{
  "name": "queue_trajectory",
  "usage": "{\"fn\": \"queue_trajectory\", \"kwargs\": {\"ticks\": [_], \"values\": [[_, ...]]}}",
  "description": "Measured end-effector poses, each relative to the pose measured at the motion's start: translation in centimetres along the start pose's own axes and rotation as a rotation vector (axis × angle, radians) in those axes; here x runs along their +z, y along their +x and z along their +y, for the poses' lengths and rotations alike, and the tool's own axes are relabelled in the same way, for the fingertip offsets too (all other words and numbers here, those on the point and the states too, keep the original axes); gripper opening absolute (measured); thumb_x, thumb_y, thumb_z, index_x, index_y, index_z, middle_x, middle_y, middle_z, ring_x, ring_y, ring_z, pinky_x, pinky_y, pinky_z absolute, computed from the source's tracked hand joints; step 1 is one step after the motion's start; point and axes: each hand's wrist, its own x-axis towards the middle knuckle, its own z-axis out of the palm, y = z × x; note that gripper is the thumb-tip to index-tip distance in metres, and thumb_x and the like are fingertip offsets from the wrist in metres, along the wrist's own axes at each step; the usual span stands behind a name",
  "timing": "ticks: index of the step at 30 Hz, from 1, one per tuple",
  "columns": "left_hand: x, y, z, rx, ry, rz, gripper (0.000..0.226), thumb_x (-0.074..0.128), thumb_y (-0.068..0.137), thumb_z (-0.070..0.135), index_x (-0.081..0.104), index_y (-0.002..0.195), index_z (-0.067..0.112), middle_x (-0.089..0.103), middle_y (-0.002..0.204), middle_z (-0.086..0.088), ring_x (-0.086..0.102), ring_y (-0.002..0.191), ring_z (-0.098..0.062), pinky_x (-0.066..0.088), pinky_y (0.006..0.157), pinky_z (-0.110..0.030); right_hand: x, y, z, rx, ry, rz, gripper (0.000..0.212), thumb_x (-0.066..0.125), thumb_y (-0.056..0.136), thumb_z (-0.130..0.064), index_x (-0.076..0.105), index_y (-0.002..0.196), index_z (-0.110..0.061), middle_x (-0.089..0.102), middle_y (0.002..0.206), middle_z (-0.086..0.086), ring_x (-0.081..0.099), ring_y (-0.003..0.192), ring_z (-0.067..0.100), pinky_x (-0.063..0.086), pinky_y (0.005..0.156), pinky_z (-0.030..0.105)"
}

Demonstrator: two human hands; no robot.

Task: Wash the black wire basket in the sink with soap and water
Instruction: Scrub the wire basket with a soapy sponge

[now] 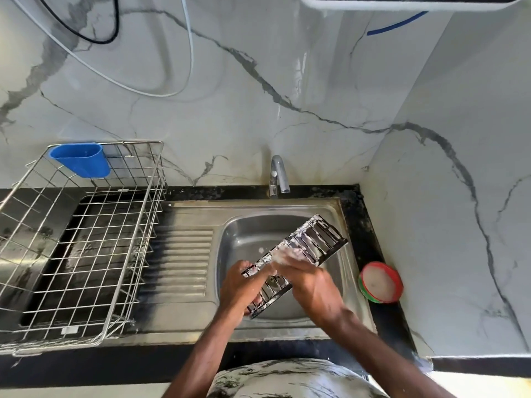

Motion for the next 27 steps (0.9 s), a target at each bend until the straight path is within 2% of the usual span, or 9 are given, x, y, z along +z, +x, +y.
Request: {"fn": "queue_trajectory", "kwargs": {"ticks": [2, 6, 11, 16, 19, 21, 24, 26, 27], "values": [[-0.1, -0.1, -0.1, -0.001, -0.011, -0.004, 0.081, 0.079, 0.078, 0.064, 0.052, 0.141, 0.021, 0.062, 0.088, 0.015, 0.076, 0.073, -0.020, 0.064, 0.066, -0.036, -0.3, -0.3, 0.1, -0.034, -0.012, -0.020, 0.058, 0.038, 0.084, 0.003, 0.068, 0.128, -0.020, 0.062, 0.140, 0.004, 0.059, 0.129, 0.021, 0.058, 0.091, 0.043], [-0.3, -0.8, 0.1, 0.020, 0.055, -0.005, 0.078, 0.078, 0.081, 0.062, 0.051, 0.142, 0.022, 0.058, 0.082, 0.016, 0.071, 0.063, -0.014, 0.055, 0.051, -0.024, -2.6, 1.6, 3.9, -0.062, -0.037, 0.066, 0.052, 0.039, 0.086, 0.004, 0.072, 0.123, -0.012, 0.066, 0.132, 0.011, 0.063, 0.124, 0.027, 0.054, 0.096, 0.043], [-0.4, -1.5, 0.4, 0.028, 0.076, 0.011, 0.075, 0.079, 0.080, 0.060, 0.052, 0.138, 0.022, 0.057, 0.081, 0.016, 0.068, 0.058, -0.011, 0.050, 0.046, -0.021, -3.2, 1.8, 5.8, 0.088, -0.014, 0.209, 0.060, 0.061, 0.072, 0.024, 0.077, 0.114, -0.016, 0.069, 0.129, 0.004, 0.063, 0.125, 0.018, 0.061, 0.087, 0.039], [-0.4, -1.0, -0.4, 0.005, -0.003, 0.025, 0.085, 0.077, 0.080, 0.066, 0.048, 0.145, 0.020, 0.054, 0.084, 0.017, 0.065, 0.062, -0.006, 0.055, 0.056, -0.025, -0.9, -1.7, 1.4, -0.104, 0.017, 0.069, 0.058, 0.039, 0.079, 0.007, 0.073, 0.115, -0.022, 0.073, 0.120, 0.008, 0.075, 0.094, 0.022, 0.062, 0.056, 0.033], [-0.3, -0.6, -0.5, -0.002, -0.088, 0.016, 0.093, 0.075, 0.073, 0.076, 0.050, 0.144, 0.022, 0.066, 0.115, 0.000, 0.068, 0.092, -0.018, 0.062, 0.082, -0.043, 1.3, -4.3, -0.5, -0.252, 0.079, -0.076, 0.055, 0.043, 0.082, 0.006, 0.064, 0.124, -0.022, 0.066, 0.134, 0.006, 0.068, 0.116, 0.026, 0.063, 0.080, 0.038], [-0.2, -0.6, -0.2, 0.000, -0.108, -0.006, 0.091, 0.075, 0.073, 0.076, 0.051, 0.143, 0.023, 0.061, 0.134, -0.008, 0.064, 0.106, -0.023, 0.060, 0.089, -0.047, 2.3, -4.9, -1.0, -0.341, 0.084, -0.115, 0.059, 0.050, 0.078, 0.011, 0.064, 0.126, -0.019, 0.063, 0.138, 0.007, 0.062, 0.126, 0.025, 0.058, 0.094, 0.039], [-0.4, -0.3, -0.2, -0.033, -0.168, -0.047, 0.074, 0.074, 0.082, 0.064, 0.051, 0.137, 0.020, 0.063, 0.118, -0.005, 0.063, 0.091, -0.017, 0.058, 0.065, -0.034, 1.7, -4.0, 1.3, -0.313, 0.086, -0.099, 0.055, 0.063, 0.080, 0.008, 0.067, 0.128, -0.018, 0.064, 0.137, 0.004, 0.063, 0.124, 0.023, 0.057, 0.096, 0.041], [-0.6, -0.3, -0.1, -0.048, -0.189, -0.096, 0.064, 0.076, 0.086, 0.056, 0.050, 0.134, 0.023, 0.057, 0.101, 0.004, 0.060, 0.081, -0.011, 0.053, 0.057, -0.030, 0.2, -2.4, 4.2, -0.137, 0.109, -0.001, 0.043, 0.056, 0.089, -0.002, 0.071, 0.126, -0.018, 0.066, 0.135, 0.000, 0.064, 0.123, 0.019, 0.058, 0.093, 0.044], [-0.8, -0.1, -0.1, -0.057, -0.189, -0.084, 0.070, 0.077, 0.083, 0.055, 0.049, 0.138, 0.023, 0.058, 0.106, 0.004, 0.061, 0.083, -0.012, 0.054, 0.056, -0.030, -0.7, -1.4, 5.8, -0.069, 0.078, 0.059, 0.041, 0.052, 0.092, -0.005, 0.073, 0.123, -0.019, 0.066, 0.134, 0.000, 0.064, 0.123, 0.019, 0.059, 0.092, 0.045]]}}
